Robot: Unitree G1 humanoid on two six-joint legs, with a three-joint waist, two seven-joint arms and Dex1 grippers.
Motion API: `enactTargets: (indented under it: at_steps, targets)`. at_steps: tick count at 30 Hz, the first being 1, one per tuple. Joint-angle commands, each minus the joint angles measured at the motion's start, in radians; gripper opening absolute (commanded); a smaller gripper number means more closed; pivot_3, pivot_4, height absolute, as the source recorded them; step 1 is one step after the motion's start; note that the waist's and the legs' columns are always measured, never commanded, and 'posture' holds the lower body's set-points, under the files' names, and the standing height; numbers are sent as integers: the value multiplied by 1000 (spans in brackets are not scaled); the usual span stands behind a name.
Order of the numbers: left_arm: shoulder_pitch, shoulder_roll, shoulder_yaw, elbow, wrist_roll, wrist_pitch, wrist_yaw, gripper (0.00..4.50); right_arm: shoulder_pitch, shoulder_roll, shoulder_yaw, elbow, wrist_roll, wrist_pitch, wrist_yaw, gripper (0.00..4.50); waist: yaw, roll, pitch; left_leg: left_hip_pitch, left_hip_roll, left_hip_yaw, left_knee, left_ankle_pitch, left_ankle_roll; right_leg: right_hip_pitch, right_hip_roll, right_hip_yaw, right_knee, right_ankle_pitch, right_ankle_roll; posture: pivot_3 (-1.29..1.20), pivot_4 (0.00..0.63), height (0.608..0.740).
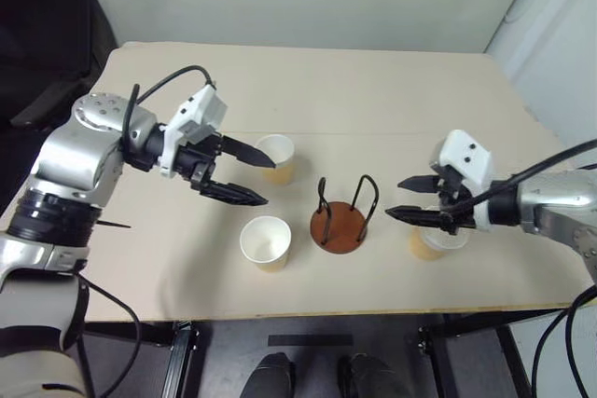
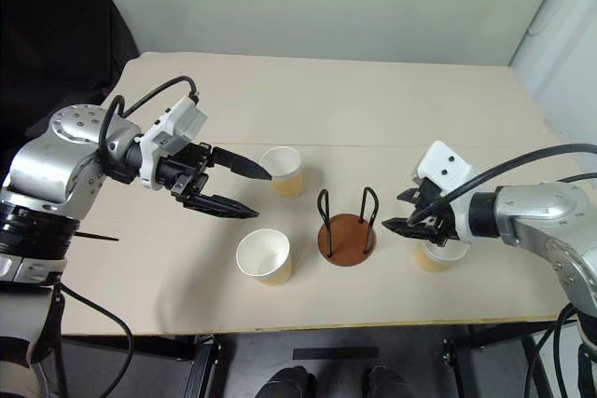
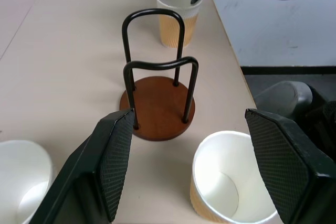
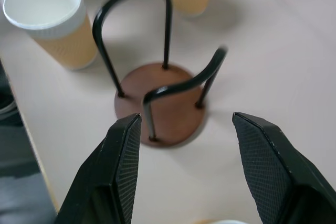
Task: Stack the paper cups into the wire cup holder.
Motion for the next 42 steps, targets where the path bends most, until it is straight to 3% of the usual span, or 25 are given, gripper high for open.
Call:
enactTargets:
  at_steps: [1, 11, 23, 33, 42]
  targets:
    - [-24, -14, 30, 27, 40, -44, -35, 3629, 17, -39, -43, -57, -8, -59, -2, 2748, -2, 0, 0, 0, 0, 0, 0, 0, 0, 0, 0, 0, 0, 0, 0, 0, 150, 740]
    - [-71, -91, 38, 178, 258, -310, 34, 3629, -181, 12, 13, 0, -12, -106, -73, 2748, -8, 0, 0, 1, 0, 0, 1, 0, 0, -1, 0, 0, 3, 0, 0, 0, 150, 740]
    - [-82, -108, 13, 281, 459, -511, 64, 3629, -224, -9, 80, 23, 18, -139, -2, 2748, -5, 0, 0, -3, 0, 0, 1, 0, 1, -3, 0, 0, 1, 0, 0, 0, 150, 740]
    - [-150, -176, 24, 461, 547, -620, 130, 3629, -228, -68, 86, 15, 40, -151, 79, 2748, -3, 0, 0, -4, 0, 0, 1, 0, 1, -4, 0, 0, 2, 0, 0, 0, 150, 740]
    - [-188, -220, 28, 565, 560, -668, 148, 3629, -233, -52, 106, 11, 29, -160, 56, 2748, -4, 0, 0, -5, 0, 0, 1, 0, 1, -5, 0, 0, 2, 0, 0, 0, 150, 740]
